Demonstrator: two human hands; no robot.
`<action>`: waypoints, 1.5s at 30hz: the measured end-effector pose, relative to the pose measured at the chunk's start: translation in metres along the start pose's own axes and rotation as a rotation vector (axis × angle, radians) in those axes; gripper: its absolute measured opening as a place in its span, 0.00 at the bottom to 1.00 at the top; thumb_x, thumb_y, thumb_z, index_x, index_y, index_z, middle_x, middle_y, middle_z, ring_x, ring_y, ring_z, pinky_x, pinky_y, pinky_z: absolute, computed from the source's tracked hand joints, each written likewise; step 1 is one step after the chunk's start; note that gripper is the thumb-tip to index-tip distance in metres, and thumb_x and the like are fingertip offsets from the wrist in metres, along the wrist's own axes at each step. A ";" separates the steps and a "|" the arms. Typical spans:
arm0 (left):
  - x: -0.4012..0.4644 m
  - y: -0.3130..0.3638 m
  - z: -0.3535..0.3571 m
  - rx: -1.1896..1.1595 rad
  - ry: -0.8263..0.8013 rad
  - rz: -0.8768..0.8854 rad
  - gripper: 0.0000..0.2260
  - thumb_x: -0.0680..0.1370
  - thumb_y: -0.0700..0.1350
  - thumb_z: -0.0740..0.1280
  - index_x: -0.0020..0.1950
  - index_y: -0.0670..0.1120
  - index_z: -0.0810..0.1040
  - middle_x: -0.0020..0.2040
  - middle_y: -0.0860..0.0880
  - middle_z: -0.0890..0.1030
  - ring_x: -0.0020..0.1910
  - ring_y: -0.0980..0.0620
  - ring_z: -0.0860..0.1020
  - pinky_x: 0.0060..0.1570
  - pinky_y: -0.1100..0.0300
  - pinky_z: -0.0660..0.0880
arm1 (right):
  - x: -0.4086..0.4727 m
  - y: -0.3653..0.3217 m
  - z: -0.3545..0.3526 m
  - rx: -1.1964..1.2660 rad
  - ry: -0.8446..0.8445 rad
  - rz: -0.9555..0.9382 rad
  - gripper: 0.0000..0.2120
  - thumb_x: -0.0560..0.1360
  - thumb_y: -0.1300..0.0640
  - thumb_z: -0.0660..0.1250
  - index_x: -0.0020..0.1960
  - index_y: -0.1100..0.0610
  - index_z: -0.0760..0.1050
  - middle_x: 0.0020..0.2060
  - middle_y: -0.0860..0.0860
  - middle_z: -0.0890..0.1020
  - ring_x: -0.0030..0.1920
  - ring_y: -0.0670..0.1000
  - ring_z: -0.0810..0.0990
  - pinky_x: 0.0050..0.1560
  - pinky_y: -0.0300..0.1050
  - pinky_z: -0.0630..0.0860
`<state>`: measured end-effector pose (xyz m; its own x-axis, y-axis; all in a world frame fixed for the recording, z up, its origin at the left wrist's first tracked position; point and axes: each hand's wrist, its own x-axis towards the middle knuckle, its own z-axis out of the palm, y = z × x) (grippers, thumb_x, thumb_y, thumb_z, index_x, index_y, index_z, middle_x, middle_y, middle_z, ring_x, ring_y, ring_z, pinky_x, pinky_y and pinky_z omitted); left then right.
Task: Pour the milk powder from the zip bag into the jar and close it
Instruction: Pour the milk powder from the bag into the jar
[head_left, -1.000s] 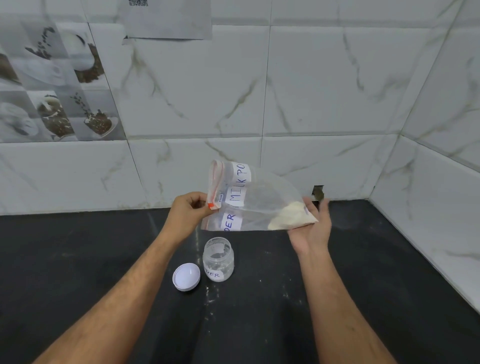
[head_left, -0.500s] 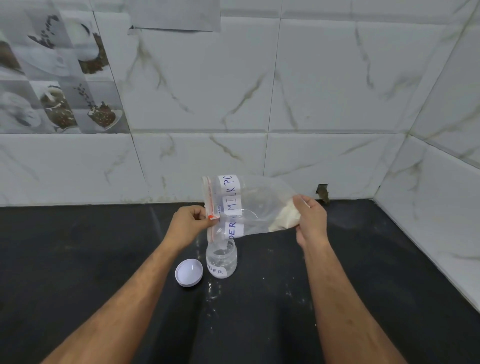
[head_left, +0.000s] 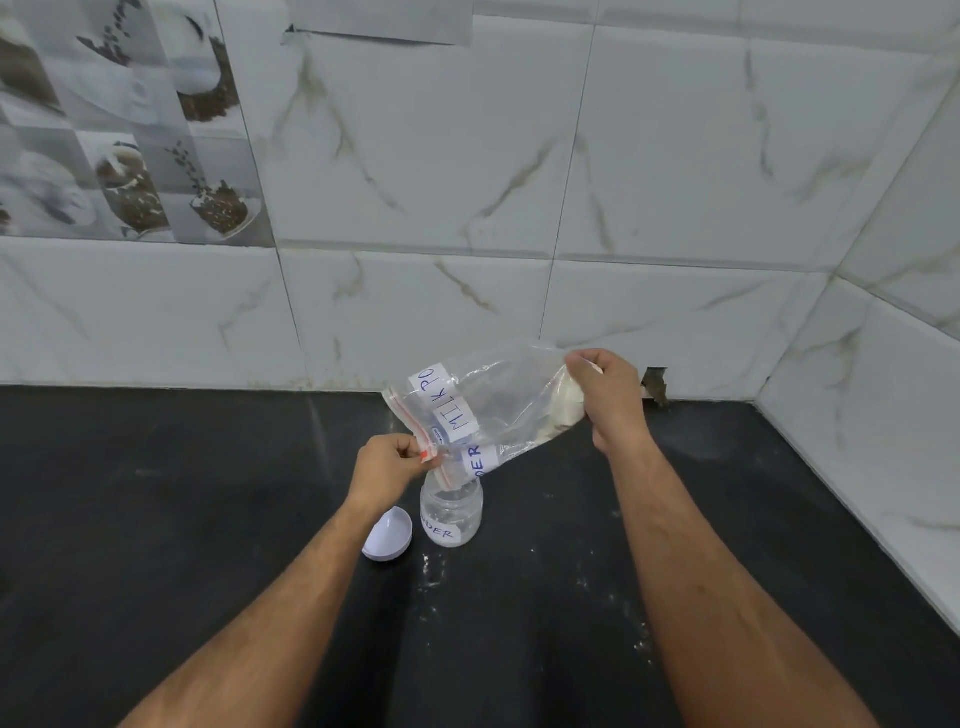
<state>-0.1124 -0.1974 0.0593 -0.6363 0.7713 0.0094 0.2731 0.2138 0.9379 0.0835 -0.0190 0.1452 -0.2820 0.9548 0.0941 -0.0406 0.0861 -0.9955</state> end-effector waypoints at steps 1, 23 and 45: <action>0.000 -0.002 0.002 -0.019 -0.003 -0.015 0.13 0.71 0.43 0.78 0.37 0.35 0.80 0.35 0.44 0.81 0.37 0.51 0.73 0.42 0.55 0.73 | 0.000 -0.002 0.002 -0.009 -0.007 -0.004 0.03 0.77 0.60 0.69 0.46 0.57 0.82 0.44 0.55 0.84 0.46 0.54 0.82 0.53 0.52 0.80; -0.012 -0.030 0.018 -0.359 0.026 -0.197 0.11 0.75 0.36 0.73 0.49 0.28 0.81 0.43 0.40 0.82 0.44 0.50 0.78 0.48 0.59 0.76 | -0.007 -0.043 0.058 -0.344 -0.201 -0.224 0.08 0.77 0.59 0.68 0.39 0.51 0.81 0.38 0.47 0.83 0.39 0.45 0.81 0.43 0.41 0.75; -0.014 -0.040 0.028 -0.425 0.063 -0.214 0.10 0.75 0.33 0.72 0.47 0.25 0.77 0.41 0.40 0.75 0.44 0.48 0.72 0.43 0.65 0.72 | -0.035 -0.026 0.049 0.159 -0.303 0.109 0.48 0.68 0.21 0.44 0.75 0.51 0.68 0.73 0.54 0.73 0.74 0.55 0.71 0.77 0.59 0.62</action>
<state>-0.0940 -0.1999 0.0123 -0.6925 0.6957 -0.1909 -0.1798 0.0898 0.9796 0.0476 -0.0687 0.1683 -0.5635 0.8260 0.0113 -0.1363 -0.0795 -0.9875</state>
